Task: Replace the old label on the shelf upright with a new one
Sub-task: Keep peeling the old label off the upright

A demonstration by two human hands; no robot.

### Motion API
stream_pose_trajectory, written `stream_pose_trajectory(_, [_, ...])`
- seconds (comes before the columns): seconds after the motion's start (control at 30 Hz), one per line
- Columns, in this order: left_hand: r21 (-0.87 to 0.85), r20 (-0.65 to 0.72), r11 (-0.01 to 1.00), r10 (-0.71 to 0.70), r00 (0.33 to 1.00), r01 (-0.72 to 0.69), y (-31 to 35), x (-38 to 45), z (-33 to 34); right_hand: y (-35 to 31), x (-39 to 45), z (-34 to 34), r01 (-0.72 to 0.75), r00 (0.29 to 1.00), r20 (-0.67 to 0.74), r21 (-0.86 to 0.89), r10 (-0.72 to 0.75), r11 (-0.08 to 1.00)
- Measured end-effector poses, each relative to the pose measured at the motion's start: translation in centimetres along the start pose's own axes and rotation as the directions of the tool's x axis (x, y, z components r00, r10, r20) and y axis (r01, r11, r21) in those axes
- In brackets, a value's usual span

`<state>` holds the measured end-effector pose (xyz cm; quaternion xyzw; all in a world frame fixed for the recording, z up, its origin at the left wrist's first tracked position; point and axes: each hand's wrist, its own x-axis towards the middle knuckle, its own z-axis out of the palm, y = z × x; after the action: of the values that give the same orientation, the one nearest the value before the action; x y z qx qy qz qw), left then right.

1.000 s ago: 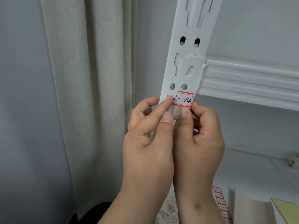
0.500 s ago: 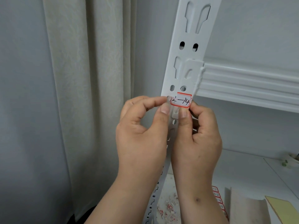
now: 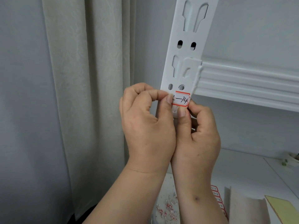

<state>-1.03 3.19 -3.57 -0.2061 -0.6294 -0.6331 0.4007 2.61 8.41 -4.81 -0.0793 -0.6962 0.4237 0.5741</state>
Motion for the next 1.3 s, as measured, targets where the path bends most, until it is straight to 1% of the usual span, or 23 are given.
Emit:
stream_pose_trajectory(0.17, [0.174, -0.004, 0.972, 0.159, 0.987, -0.155, -0.2, 0.3, 0.1, 0.2, 0.0, 0.1, 0.014, 1.0, -0.017, -0.002, -0.014, 1.0])
stream_pose_trajectory(0.3, [0.217, 0.007, 0.951, 0.224, 0.974, -0.22, -0.4, 0.6, -0.1, 0.2, -0.1, 0.3, 0.02, 0.999, -0.029, -0.002, -0.02, 1.0])
stream_pose_trajectory(0.43, [0.193, 0.059, 0.957, 0.211, 0.976, -0.219, -0.8, 0.9, -0.1, 0.2, -0.1, 0.4, 0.027, 0.999, -0.037, -0.016, -0.028, 0.999])
stream_pose_trajectory(0.53, [0.118, 0.098, 0.98, 0.146, 0.984, -0.158, -0.8, 0.5, -0.3, 0.2, -0.1, 0.3, 0.03, 0.999, -0.032, -0.03, -0.03, 0.999])
stream_pose_trajectory(0.63, [0.064, 0.065, 0.988, 0.138, 0.988, -0.142, -0.9, -0.3, -0.6, 0.1, 0.0, 0.2, 0.021, 0.999, -0.028, -0.021, -0.022, 1.0])
stream_pose_trajectory(0.8, [0.058, 0.041, 0.993, 0.103, 0.994, -0.105, -0.7, -0.1, -0.5, 0.1, 0.0, 0.2, 0.023, 0.999, -0.027, -0.016, -0.023, 1.0])
stream_pose_trajectory(1.03, [0.1, -0.051, 0.977, 0.192, 0.98, -0.187, -0.8, 0.2, 0.0, 0.2, 0.0, 0.2, 0.039, 0.999, -0.02, -0.018, -0.039, 0.999])
stream_pose_trajectory(1.17, [0.181, -0.042, 0.948, 0.273, 0.961, -0.261, -1.0, 0.4, 0.2, 0.2, 0.0, 0.2, 0.04, 0.999, -0.026, -0.015, -0.041, 0.999])
stream_pose_trajectory(1.23, [0.23, -0.025, 0.934, 0.286, 0.958, -0.273, -1.1, 0.5, 0.2, 0.2, 0.0, 0.3, 0.039, 0.999, -0.032, -0.006, -0.039, 0.999])
stream_pose_trajectory(1.3, [0.244, -0.003, 0.932, 0.278, 0.961, -0.269, -1.2, 0.6, 0.2, 0.2, 0.0, 0.3, 0.038, 0.999, -0.034, -0.007, -0.038, 0.999])
